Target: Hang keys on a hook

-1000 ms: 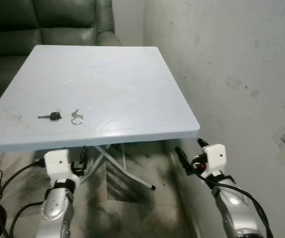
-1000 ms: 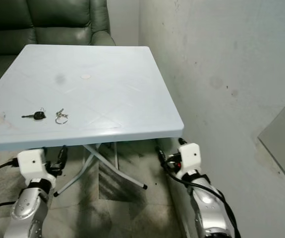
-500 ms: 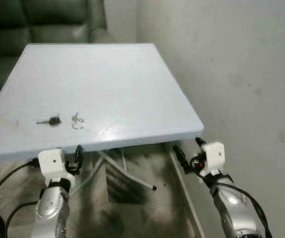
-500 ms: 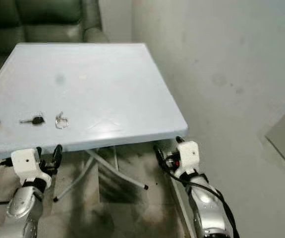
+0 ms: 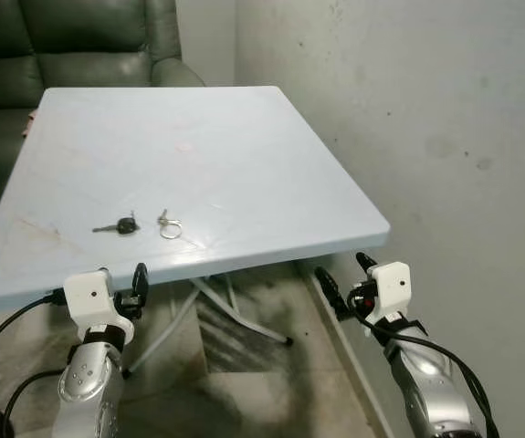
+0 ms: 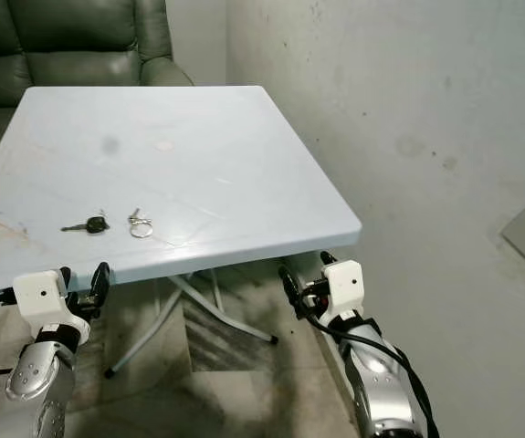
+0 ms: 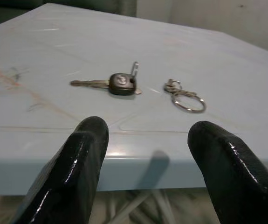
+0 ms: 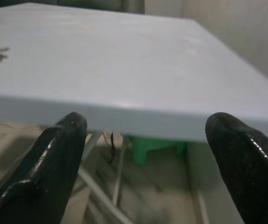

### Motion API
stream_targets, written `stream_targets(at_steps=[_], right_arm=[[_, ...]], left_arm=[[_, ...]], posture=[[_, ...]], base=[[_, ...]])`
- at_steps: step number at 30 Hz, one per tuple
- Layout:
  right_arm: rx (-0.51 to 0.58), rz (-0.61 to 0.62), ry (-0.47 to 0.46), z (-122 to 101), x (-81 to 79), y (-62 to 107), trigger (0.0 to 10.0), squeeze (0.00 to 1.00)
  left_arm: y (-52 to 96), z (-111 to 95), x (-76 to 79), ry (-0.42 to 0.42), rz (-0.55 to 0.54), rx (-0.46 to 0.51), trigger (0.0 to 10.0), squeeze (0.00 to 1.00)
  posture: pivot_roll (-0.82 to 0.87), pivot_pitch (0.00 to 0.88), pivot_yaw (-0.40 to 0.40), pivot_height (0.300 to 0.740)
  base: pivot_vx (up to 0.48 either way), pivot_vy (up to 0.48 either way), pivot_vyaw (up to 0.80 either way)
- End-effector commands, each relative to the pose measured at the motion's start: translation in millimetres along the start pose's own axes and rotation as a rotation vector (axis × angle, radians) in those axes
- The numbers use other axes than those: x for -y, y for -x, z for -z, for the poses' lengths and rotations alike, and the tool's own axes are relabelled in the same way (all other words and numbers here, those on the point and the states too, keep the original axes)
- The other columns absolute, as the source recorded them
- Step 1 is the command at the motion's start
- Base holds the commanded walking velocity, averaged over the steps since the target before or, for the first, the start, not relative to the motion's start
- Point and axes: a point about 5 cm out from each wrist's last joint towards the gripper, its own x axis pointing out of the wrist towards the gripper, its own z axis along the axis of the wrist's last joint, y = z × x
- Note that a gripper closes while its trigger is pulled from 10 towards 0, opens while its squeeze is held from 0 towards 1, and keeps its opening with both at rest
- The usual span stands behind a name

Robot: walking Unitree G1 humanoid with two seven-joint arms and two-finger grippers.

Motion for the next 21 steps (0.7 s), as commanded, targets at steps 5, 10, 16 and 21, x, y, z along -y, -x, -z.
stream_targets(at_steps=[5,10,16,21], right_arm=[[0.006,0.009,-0.001,-2.9,3.7,0.6,10.0,0.00],[0.004,0.005,0.000,-3.0,3.2,0.8,10.0,0.00],[0.002,0.001,0.000,-2.8,3.1,1.4,10.0,0.00],[0.000,-0.004,0.000,-2.1,1.9,2.0,10.0,0.00]], left_arm=[[-0.1,-0.7,1.7,-0.004,0.008,-0.006,10.0,0.00],[0.2,-0.6,1.3,-0.003,0.006,-0.009,10.0,0.00],[0.4,-0.3,1.6,-0.005,0.006,-0.012,10.0,0.00],[0.3,-0.9,1.1,-0.009,0.001,-0.011,10.0,0.00]], posture=[[-0.02,0.032,-0.053,0.740],[-0.02,0.033,-0.053,0.740],[-0.02,0.031,-0.054,0.740],[-0.02,0.025,-0.054,0.740]], base=[[0.000,0.480,0.00],[0.000,0.480,0.00],[0.000,0.480,0.00],[0.000,0.192,0.00]])
